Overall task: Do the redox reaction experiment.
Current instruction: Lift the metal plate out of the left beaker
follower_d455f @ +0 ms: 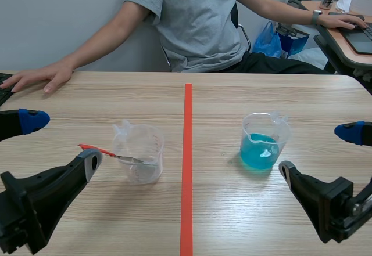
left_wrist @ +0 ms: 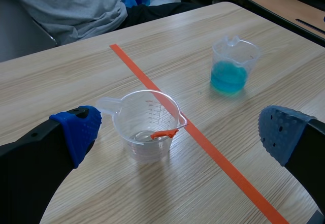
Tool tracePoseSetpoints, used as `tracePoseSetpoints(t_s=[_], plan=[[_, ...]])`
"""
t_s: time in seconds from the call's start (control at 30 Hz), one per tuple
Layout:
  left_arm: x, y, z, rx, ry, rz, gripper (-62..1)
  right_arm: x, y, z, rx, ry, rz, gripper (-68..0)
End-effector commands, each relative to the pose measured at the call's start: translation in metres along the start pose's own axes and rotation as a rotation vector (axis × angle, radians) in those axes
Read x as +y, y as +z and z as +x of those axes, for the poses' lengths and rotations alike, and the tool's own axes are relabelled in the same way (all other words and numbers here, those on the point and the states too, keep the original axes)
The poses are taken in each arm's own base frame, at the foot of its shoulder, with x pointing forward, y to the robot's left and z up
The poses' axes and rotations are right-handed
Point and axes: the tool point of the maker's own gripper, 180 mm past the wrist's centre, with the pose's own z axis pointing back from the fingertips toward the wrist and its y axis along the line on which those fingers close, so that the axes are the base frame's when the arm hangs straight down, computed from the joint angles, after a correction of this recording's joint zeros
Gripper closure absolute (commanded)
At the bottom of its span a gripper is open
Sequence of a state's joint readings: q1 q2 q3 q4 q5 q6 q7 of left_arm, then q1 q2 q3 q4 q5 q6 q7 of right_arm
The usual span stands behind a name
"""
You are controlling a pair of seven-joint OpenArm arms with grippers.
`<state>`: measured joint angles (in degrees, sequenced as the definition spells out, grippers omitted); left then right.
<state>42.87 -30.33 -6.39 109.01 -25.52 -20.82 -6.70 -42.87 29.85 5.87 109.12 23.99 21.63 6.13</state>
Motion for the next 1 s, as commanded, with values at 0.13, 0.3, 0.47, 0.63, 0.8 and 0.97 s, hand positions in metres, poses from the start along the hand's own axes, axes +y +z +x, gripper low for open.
tracePoseSetpoints(t_s=[0.13, 0.3, 0.47, 0.63, 0.8, 0.97], plan=[[0.0, 0.0, 0.008, -0.028, 0.0, 0.001, -62.3, -0.004, 0.001, 0.01, -0.033, 0.01, -0.011, -67.9], [0.0, 0.0, 0.008, -0.028, 0.0, 0.001, -62.3, -0.004, 0.001, 0.01, -0.033, 0.009, -0.011, -67.9], [0.0, 0.0, 0.008, -0.028, 0.0, 0.001, -62.3, -0.004, 0.001, 0.01, -0.033, 0.009, -0.011, -67.9], [0.0, 0.0, 0.008, -0.028, 0.0, 0.001, -62.3, -0.004, 0.001, 0.01, -0.033, 0.01, -0.011, -67.9], [-0.001, 0.0, 0.005, -0.012, -0.03, -0.003, -62.3, -0.001, 0.001, 0.01, -0.033, 0.008, 0.008, -67.9], [0.014, 0.01, -0.005, 0.03, -0.061, 0.065, -62.3, -0.001, 0.001, 0.01, -0.033, 0.008, 0.008, -67.9]])
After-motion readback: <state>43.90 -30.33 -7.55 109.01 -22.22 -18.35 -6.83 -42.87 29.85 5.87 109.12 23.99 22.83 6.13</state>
